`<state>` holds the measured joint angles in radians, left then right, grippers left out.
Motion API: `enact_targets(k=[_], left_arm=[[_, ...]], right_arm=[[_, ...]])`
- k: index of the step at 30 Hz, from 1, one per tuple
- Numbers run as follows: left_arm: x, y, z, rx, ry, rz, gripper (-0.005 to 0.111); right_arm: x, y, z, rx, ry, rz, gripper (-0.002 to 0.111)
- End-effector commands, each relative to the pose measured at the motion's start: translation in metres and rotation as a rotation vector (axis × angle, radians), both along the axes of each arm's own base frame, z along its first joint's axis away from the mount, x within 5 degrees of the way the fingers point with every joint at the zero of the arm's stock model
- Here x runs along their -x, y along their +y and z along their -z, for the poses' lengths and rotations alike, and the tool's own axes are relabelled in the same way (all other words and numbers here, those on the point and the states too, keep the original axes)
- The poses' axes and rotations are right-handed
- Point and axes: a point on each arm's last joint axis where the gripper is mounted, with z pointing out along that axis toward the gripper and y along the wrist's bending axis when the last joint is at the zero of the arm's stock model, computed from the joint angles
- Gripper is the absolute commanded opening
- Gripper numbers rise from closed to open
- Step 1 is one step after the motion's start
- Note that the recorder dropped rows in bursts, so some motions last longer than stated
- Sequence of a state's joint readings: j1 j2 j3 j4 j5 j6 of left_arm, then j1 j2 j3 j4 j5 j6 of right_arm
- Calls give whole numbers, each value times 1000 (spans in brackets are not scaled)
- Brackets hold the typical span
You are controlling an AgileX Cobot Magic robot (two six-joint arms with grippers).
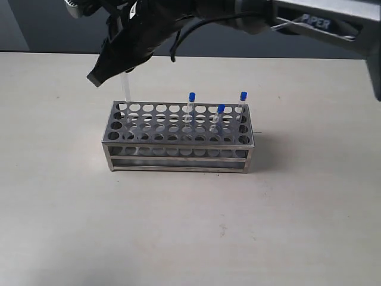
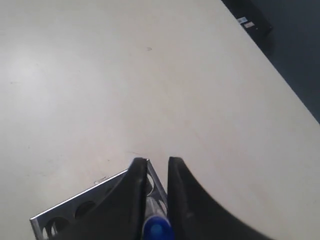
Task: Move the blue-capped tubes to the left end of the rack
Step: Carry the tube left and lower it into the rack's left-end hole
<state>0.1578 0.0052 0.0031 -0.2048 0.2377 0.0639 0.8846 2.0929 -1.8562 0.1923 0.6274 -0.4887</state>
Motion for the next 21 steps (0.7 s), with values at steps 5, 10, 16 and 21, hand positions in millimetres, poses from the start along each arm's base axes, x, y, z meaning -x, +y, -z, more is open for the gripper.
enact_targets(k=[5,10,16,21], left_arm=[[0,-1,-1,-1,-6,12,1],[0,-1,-1,-1,-6,12,1],[0,-1,-1,-1,-6,12,1],[0,-1,-1,-1,-6,12,1]], right_arm=[[-9,16,16,15,31,-17,-1],[-12,19,27,20,40,-13,-1],[-14,24,50,34,91,-7,-1],[-15,27,59,18,109,3,-1]])
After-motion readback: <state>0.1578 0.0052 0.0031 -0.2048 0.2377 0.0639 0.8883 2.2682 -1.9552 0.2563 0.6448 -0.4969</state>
